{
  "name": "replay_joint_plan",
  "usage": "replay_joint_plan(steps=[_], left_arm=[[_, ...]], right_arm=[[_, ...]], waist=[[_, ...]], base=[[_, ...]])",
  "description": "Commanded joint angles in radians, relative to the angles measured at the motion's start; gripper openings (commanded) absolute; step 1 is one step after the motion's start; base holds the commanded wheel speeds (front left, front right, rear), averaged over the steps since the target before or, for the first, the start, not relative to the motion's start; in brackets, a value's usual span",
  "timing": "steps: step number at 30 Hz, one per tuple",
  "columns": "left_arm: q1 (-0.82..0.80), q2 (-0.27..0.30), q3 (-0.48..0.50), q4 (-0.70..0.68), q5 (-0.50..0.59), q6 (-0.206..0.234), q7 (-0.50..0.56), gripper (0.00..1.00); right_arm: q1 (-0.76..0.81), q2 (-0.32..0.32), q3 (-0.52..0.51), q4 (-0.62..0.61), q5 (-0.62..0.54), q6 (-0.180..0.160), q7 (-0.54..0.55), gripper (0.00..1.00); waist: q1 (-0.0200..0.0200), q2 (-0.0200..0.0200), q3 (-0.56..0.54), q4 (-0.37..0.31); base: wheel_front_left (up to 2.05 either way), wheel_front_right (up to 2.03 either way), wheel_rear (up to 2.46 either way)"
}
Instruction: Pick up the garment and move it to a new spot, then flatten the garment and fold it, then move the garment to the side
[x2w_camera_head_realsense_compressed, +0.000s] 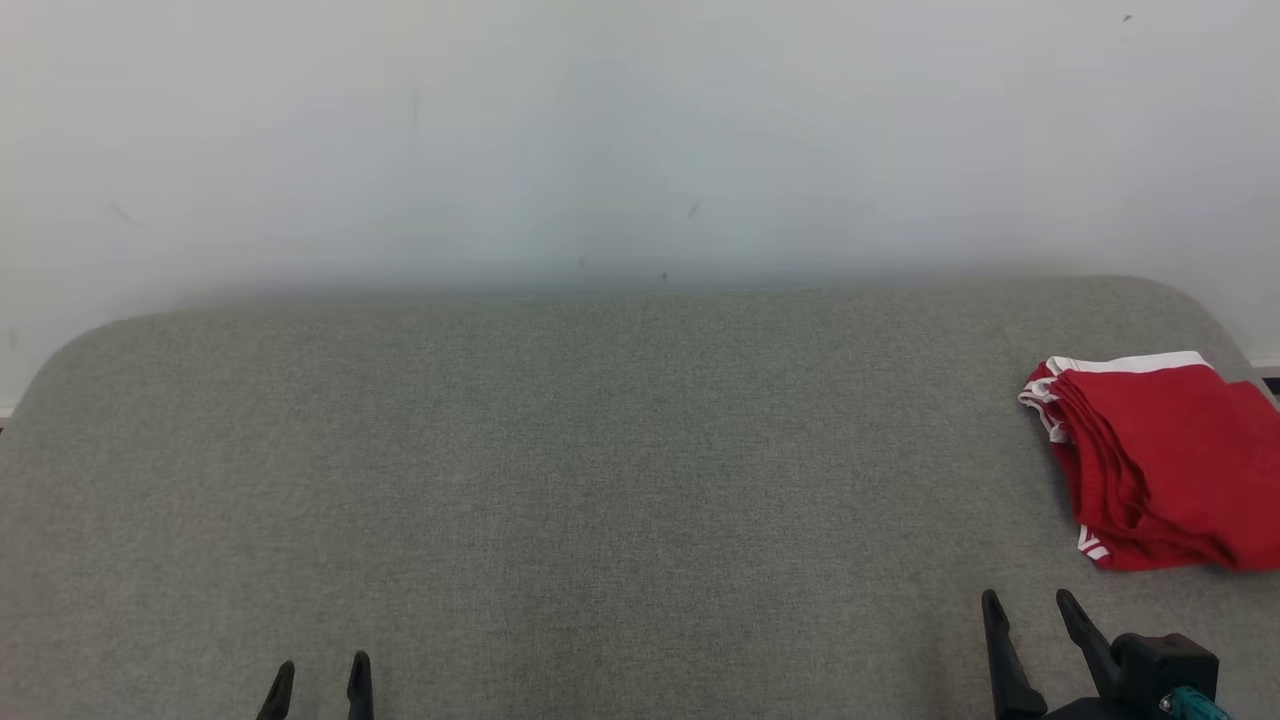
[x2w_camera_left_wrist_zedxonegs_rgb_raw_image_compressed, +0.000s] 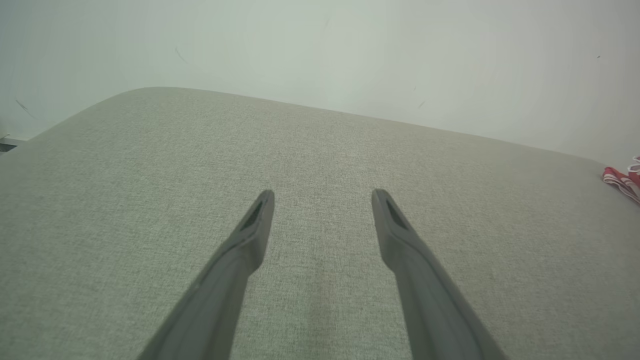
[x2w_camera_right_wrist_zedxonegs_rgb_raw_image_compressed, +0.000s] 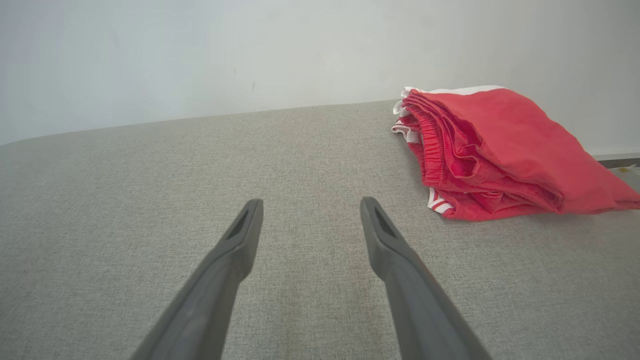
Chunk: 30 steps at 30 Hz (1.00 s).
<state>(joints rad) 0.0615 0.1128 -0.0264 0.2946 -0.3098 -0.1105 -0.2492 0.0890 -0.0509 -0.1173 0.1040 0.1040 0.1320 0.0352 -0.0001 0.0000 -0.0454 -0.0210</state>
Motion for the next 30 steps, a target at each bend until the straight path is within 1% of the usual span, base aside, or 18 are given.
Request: replay_joint_plan(steps=[1,9,25,26,30], left_arm=[[0.012,0.005,0.002,0.002,-0.007,0.003,0.0,1.0],[0.001,0.008,0.01,-0.005,-0.009,0.018,-0.008,1.0],[0.006,0.011,0.003,-0.013,-0.025,0.017,-0.014,1.0],[-0.001,0.007,0.003,-0.01,-0.015,0.017,-0.007,0.0],[-0.002,-0.001,0.005,0.02,-0.028,0.016,0.003,0.0]], right_arm=[[0.015,0.001,-0.001,-0.007,0.005,-0.002,-0.003,1.0],[0.013,0.001,0.004,-0.012,0.01,-0.002,-0.003,1.0],[0.007,0.001,0.019,0.005,0.017,-0.002,-0.004,1.0],[0.011,0.0,0.019,0.005,0.015,0.0,-0.001,0.0],[0.01,0.002,0.016,0.042,0.029,0.0,0.005,0.0]], waist=[[0.0001,0.0,0.002,-0.003],[0.0001,0.0,0.004,-0.01],[0.0001,0.0,0.003,-0.007],[0.0001,0.0,0.003,-0.007],[0.0001,0.0,0.004,-0.006]], base=[[0.0,0.0,0.0],[0.0,0.0,0.0],[0.0,0.0,0.0],[0.0,0.0,0.0],[0.0,0.0,0.0]])
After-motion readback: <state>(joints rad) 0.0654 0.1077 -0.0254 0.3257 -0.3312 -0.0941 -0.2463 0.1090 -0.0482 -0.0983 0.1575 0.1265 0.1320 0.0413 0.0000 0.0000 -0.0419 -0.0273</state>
